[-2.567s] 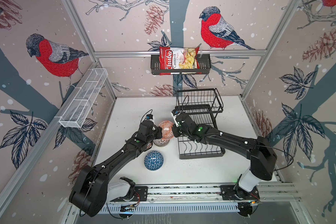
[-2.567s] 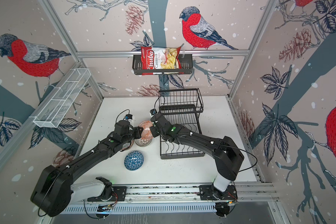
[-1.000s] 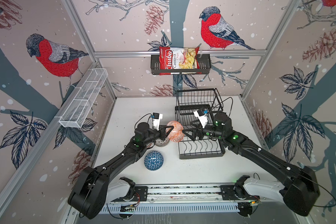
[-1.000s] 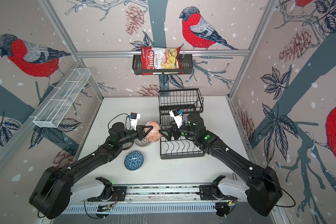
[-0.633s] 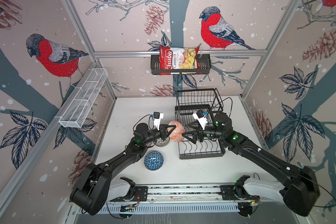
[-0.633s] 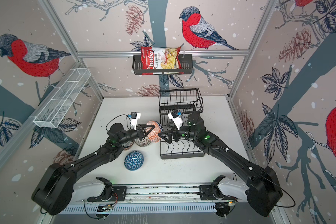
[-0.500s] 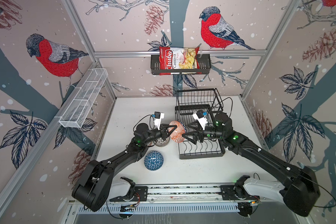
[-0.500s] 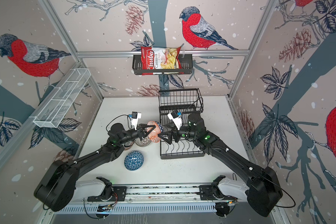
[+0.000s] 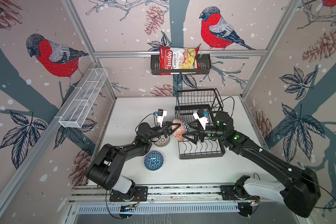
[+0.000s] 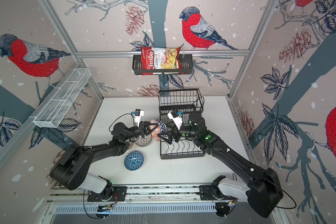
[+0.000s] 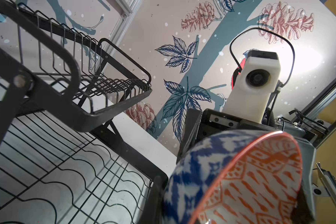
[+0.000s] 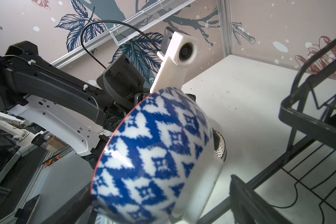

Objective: Load bowls into a dish rack
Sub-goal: Place the bowl in the dish rack.

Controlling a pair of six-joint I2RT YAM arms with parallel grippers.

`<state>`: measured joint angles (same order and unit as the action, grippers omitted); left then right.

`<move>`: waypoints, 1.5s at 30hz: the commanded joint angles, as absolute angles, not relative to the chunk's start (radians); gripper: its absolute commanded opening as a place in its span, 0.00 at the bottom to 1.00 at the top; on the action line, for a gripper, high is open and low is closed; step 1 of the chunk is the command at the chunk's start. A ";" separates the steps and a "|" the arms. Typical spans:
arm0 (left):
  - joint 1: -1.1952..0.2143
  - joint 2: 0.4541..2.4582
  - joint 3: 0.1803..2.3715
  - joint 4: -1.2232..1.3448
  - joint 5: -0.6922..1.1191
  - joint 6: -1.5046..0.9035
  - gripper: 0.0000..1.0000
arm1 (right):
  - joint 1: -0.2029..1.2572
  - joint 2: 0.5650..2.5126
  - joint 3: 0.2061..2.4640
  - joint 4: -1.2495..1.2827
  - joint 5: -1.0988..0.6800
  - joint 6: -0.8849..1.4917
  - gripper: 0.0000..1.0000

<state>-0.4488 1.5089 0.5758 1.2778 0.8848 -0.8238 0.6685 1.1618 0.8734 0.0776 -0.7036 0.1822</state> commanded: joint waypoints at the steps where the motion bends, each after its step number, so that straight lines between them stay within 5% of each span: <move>1: -0.449 1.522 0.589 1.445 0.936 -0.851 0.00 | 0.665 1.160 0.882 0.100 -0.678 0.187 1.00; 13: -0.449 1.573 0.610 1.528 0.946 -0.890 0.00 | 0.666 1.170 0.887 0.120 -0.722 0.201 0.92; 34: -0.449 1.542 0.611 1.350 0.891 -0.785 0.00 | 0.706 1.187 0.897 0.160 -0.728 0.229 0.96; 45: -0.449 1.585 0.623 1.431 0.908 -0.849 0.00 | 0.732 1.208 0.904 0.183 -0.725 0.234 0.77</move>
<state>-0.4419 1.5776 0.6071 1.3396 0.8448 -0.8135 0.7132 1.1995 0.8925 0.1120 -0.6182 0.2356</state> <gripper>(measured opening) 0.131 0.767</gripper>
